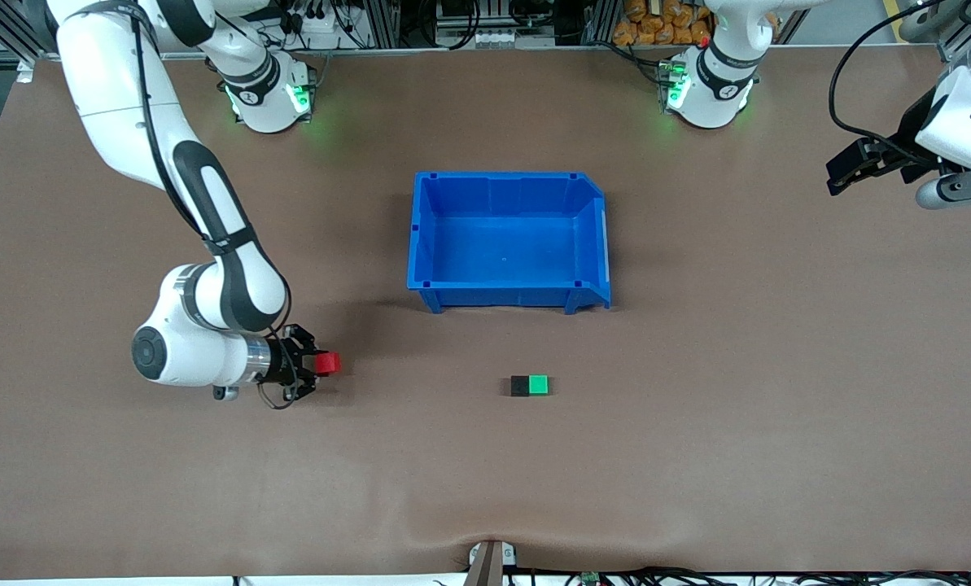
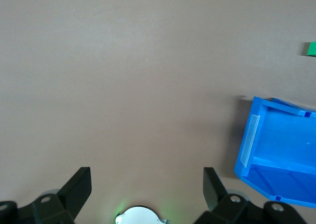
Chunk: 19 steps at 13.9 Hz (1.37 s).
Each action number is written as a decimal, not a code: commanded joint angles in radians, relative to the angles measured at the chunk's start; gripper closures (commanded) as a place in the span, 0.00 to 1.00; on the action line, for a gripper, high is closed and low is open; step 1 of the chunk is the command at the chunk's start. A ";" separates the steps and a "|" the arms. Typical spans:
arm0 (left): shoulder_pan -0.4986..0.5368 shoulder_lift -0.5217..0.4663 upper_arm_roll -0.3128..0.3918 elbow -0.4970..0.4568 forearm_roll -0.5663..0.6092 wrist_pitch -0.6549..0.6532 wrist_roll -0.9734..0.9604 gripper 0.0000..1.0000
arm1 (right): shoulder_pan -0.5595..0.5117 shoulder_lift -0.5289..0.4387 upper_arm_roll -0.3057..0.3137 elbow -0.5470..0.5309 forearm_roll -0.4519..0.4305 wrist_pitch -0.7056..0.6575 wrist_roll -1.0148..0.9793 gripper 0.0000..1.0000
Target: Attach green and red cubes to black cube
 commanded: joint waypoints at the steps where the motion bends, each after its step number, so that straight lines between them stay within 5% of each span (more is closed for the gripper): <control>1: 0.013 0.002 -0.005 0.008 -0.015 -0.003 0.020 0.00 | 0.022 0.046 -0.006 0.064 0.019 0.012 0.046 1.00; 19: 0.016 0.004 -0.003 0.012 -0.015 -0.003 0.022 0.00 | 0.130 0.175 -0.004 0.228 0.020 0.102 0.218 1.00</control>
